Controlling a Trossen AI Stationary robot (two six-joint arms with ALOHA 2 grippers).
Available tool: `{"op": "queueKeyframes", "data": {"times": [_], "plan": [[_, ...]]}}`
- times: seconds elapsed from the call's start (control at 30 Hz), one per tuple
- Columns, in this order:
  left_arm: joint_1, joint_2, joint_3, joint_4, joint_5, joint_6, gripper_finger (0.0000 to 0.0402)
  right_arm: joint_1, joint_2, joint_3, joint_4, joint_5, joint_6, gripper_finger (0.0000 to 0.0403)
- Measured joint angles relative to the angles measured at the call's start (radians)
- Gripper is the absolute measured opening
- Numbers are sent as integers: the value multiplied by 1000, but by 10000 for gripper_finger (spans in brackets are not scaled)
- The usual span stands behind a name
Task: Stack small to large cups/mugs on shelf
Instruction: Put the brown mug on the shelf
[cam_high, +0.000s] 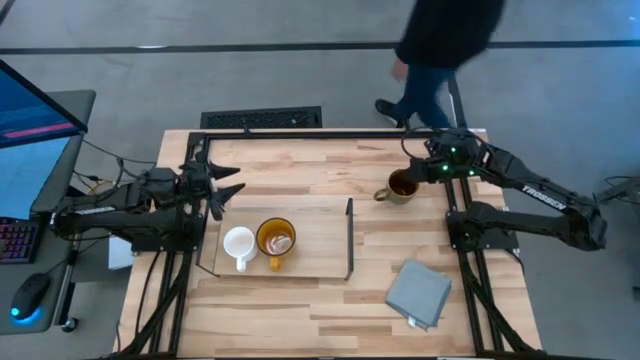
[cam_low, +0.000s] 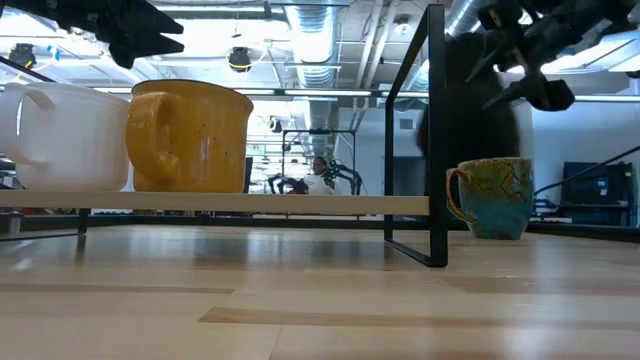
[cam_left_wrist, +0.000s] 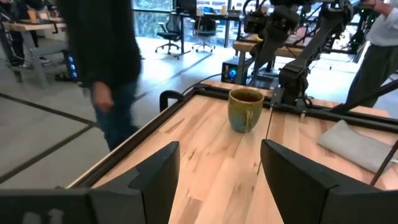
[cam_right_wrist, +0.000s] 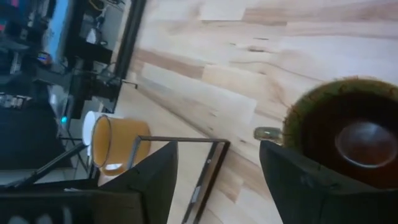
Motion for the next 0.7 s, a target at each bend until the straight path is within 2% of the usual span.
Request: {"op": "queueKeyframes", "data": {"times": [0.2, 0.43, 0.7], "plan": [[0, 0, 0, -16, 0, -2, 215, -32, 8, 0, -54, 20, 10, 249], [0, 0, 0, -40, 0, -6, 215, -41, 61, 0, -239, 142, 5, 249], [0, 0, 0, -100, 0, -7, 215, -38, 164, 0, -258, 169, 11, 249]]}}
